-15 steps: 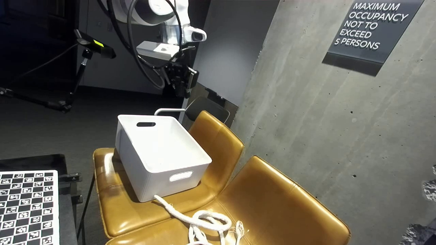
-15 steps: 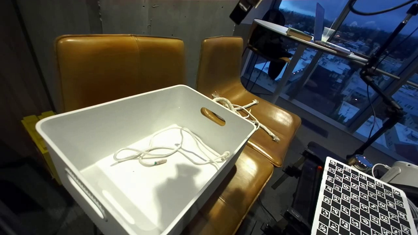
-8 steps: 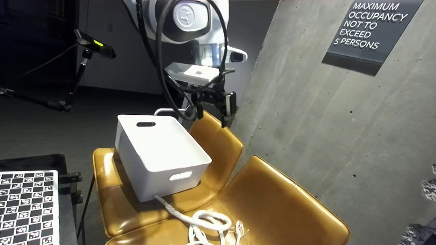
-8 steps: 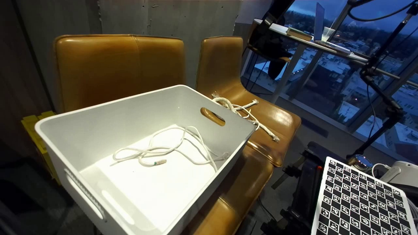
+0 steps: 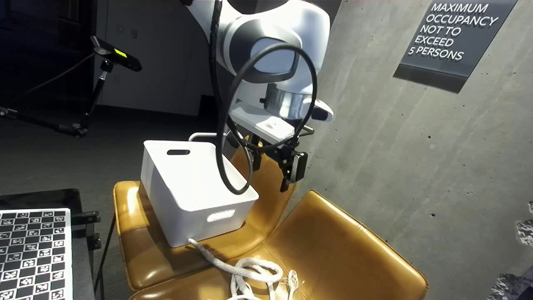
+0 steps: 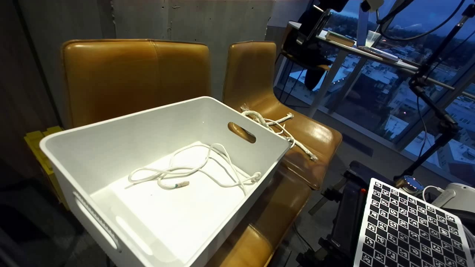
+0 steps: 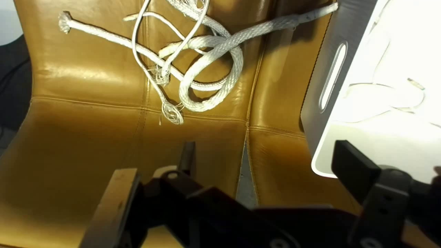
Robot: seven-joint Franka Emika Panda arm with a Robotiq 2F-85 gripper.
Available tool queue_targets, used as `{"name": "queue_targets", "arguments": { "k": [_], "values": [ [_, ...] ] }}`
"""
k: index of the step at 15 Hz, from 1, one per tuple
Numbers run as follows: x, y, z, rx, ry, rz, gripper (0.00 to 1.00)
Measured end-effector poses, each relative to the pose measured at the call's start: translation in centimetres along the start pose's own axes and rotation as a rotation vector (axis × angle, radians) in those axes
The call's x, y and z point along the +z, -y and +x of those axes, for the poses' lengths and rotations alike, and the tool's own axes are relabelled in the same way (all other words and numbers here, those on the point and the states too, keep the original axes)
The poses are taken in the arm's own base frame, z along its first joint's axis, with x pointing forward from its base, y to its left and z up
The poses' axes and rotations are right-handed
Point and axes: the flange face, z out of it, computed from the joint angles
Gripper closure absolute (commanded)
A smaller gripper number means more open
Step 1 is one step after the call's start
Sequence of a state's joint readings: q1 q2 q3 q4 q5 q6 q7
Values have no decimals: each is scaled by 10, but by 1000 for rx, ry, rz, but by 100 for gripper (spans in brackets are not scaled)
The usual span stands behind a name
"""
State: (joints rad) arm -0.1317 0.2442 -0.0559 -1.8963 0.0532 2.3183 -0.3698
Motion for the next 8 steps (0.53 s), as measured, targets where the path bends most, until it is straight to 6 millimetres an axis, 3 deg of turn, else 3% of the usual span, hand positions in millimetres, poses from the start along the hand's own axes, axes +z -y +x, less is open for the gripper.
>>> {"name": "queue_targets", "arguments": {
  "k": [4,8],
  "values": [
    [30,-15,16,55,63,36,0],
    [74,-24,29,99,107,40,0]
  ]
}}
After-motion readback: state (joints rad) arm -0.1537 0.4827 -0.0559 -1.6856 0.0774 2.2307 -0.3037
